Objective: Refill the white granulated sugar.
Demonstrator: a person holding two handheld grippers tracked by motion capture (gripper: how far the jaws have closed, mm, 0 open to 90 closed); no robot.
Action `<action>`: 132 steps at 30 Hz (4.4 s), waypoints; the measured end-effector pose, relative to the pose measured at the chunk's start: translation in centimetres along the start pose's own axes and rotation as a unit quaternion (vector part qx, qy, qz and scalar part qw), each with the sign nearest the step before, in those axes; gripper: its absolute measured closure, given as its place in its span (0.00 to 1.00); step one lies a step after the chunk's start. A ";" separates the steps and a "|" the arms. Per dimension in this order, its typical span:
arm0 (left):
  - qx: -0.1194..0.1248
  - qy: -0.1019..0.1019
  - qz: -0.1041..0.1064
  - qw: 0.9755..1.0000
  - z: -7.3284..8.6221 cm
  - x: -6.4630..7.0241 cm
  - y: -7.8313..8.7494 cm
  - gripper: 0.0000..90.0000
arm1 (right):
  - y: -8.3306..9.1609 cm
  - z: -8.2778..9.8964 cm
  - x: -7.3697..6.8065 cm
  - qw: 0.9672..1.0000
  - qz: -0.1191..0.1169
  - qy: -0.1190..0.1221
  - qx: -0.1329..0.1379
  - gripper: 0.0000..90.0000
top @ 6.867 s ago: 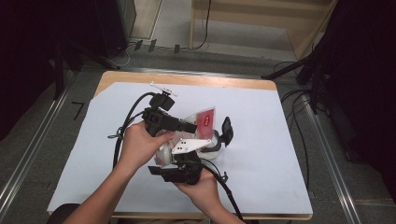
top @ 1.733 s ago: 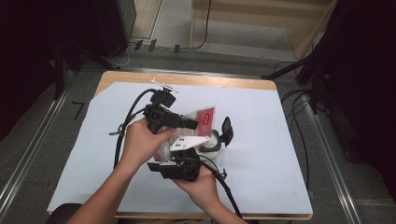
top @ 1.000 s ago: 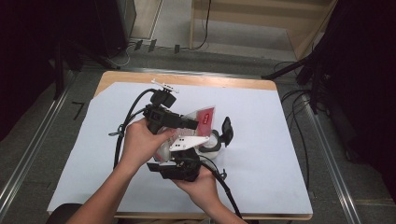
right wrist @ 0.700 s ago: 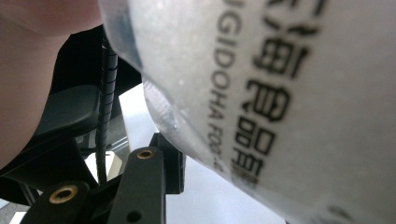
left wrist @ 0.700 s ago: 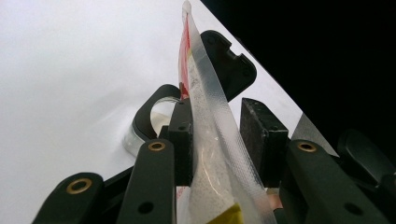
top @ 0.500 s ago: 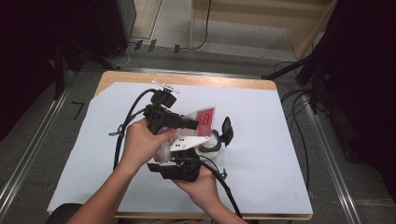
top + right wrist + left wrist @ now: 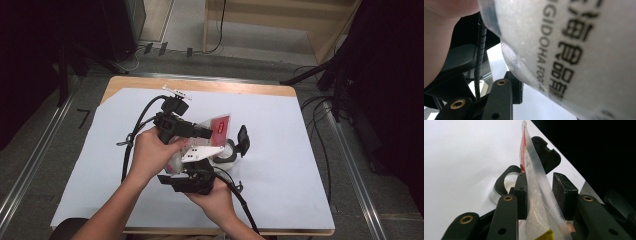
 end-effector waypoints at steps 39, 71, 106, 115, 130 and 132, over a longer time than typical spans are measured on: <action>-0.001 -0.008 -0.001 1.000 0.0 0.2 -0.2 0.75 | 0.2 0.2 0.2 1.000 0.004 0.000 0.000 0.70; -0.007 -0.009 -0.006 1.000 0.0 0.5 0.0 0.74 | 0.0 -0.1 -0.2 1.000 -0.003 -0.006 0.003 0.70; -0.006 -0.007 -0.005 1.000 0.0 0.5 0.0 0.72 | 0.2 -0.1 -0.2 1.000 -0.006 -0.011 0.001 0.70; -0.005 -0.007 -0.007 1.000 0.0 0.6 0.1 0.72 | 0.2 -0.1 -0.2 1.000 -0.004 -0.007 0.001 0.70; -0.008 -0.012 -0.012 1.000 0.0 0.7 0.0 0.73 | 0.1 -0.1 -0.3 1.000 0.007 0.006 0.003 0.70; -0.008 -0.013 -0.011 1.000 0.0 0.7 0.0 0.73 | 0.1 -0.1 -0.2 1.000 0.010 0.004 0.003 0.70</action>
Point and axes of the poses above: each handheld gripper's, and its own axes: y roughly backward along the jaws, z roughly out of its underside, x roughly to its right, the point moved 10 cm from there along -y, roughly forward along the jaws, and after that the axes turned 10 degrees about -y, right-handed, at the moved point
